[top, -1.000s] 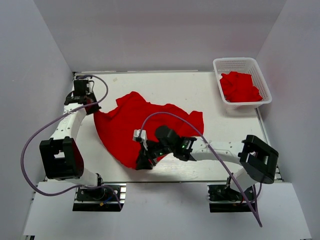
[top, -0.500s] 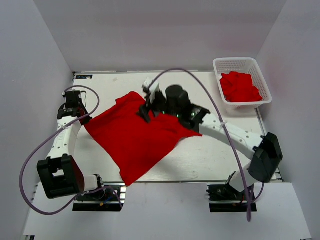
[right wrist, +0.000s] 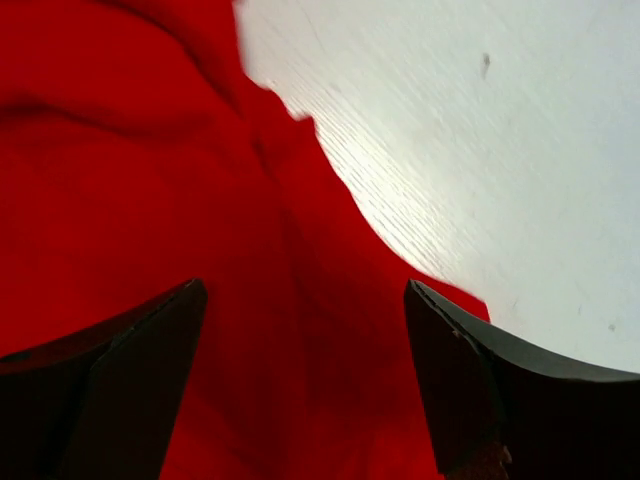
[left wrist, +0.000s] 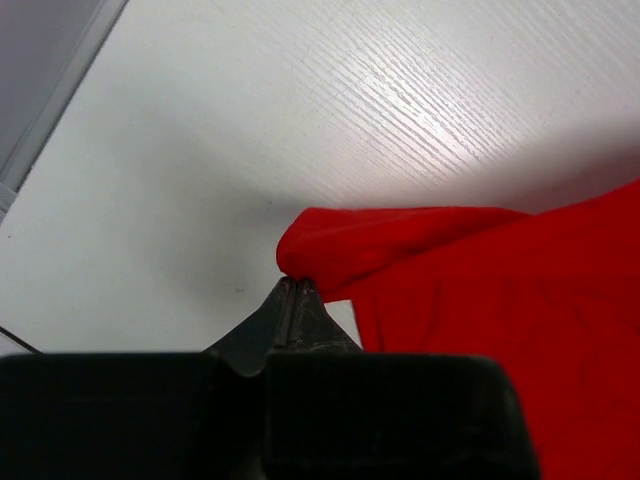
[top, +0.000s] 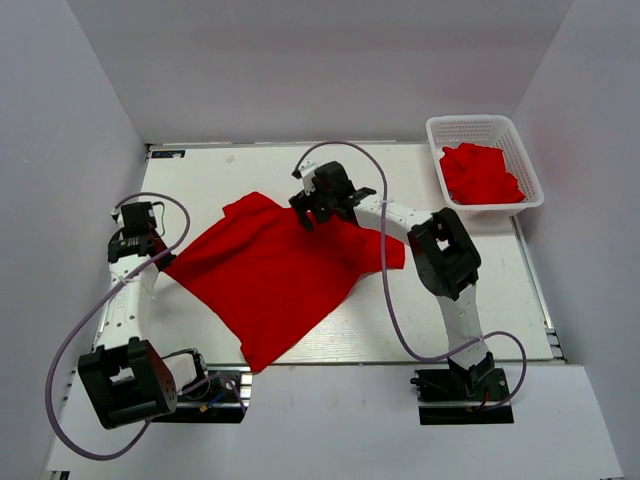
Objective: Fold and stack the t-shirts
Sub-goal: Flatten out the tshirt
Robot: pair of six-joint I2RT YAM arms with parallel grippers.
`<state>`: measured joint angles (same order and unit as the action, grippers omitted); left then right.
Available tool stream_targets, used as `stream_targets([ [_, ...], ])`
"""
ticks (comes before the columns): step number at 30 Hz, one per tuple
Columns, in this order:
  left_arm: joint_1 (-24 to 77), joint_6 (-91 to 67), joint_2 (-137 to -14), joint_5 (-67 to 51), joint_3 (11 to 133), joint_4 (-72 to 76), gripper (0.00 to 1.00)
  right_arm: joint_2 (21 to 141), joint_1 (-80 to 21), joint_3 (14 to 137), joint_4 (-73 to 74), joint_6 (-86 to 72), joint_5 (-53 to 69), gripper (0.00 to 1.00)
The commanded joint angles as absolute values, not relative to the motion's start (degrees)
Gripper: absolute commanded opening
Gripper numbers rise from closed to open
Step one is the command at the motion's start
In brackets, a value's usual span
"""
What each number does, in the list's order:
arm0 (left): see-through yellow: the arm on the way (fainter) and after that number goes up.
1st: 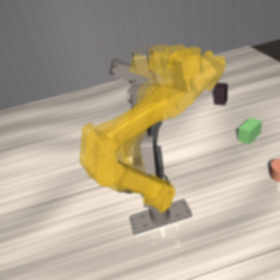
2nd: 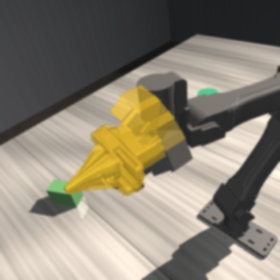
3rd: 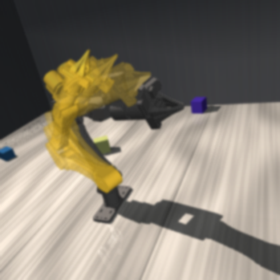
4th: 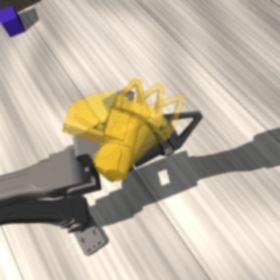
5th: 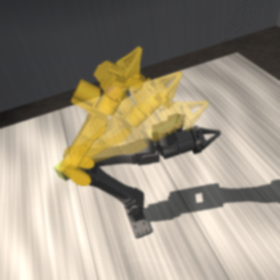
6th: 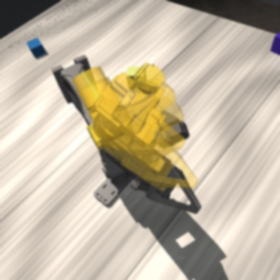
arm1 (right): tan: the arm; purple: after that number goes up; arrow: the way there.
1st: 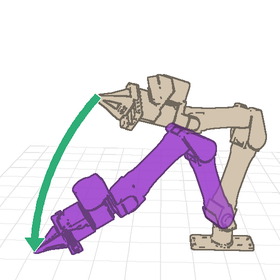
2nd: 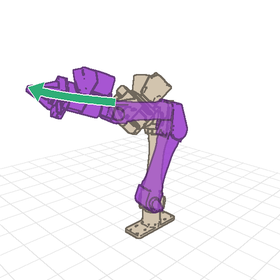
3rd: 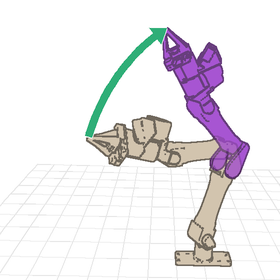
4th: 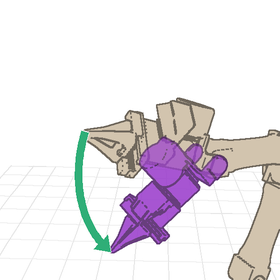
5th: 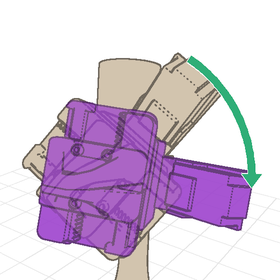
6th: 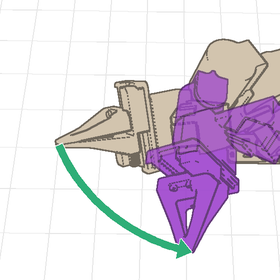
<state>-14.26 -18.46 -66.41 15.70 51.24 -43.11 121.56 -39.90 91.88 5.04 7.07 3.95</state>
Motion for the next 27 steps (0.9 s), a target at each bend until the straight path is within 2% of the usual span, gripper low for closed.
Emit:
stream_targets([
  [1,-15.5,-18.1,-63.4,16.4,51.0,-44.1,0.00,119.4,-37.9,93.3,4.1,5.3,1.9,0.86],
  [10,-16.0,-17.6,-62.8,12.7,49.8,-43.0,0.00,122.8,-34.4,91.0,4.7,6.2,0.3,0.87],
  [21,-16.0,-17.1,-62.8,10.6,49.8,-41.8,0.00,125.7,-34.0,88.8,5.8,7.6,1.8,0.75],
  [24,-16.0,-17.1,-62.2,9.8,49.8,-41.8,0.00,125.9,-34.0,87.6,6.1,8.3,1.6,0.66],
  [25,-16.0,-17.1,-62.2,9.8,49.8,-41.8,0.00,126.1,-34.0,88.0,6.2,8.3,1.1,0.55],
  [26,-16.0,-17.1,-62.7,9.3,49.8,-41.2,0.00,126.5,-34.2,88.2,6.8,8.5,0.9,0.50],
  [27,-16.0,-17.1,-62.8,9.3,49.8,-41.2,0.00,126.9,-33.8,88.4,6.8,8.1,0.3,0.31],
])
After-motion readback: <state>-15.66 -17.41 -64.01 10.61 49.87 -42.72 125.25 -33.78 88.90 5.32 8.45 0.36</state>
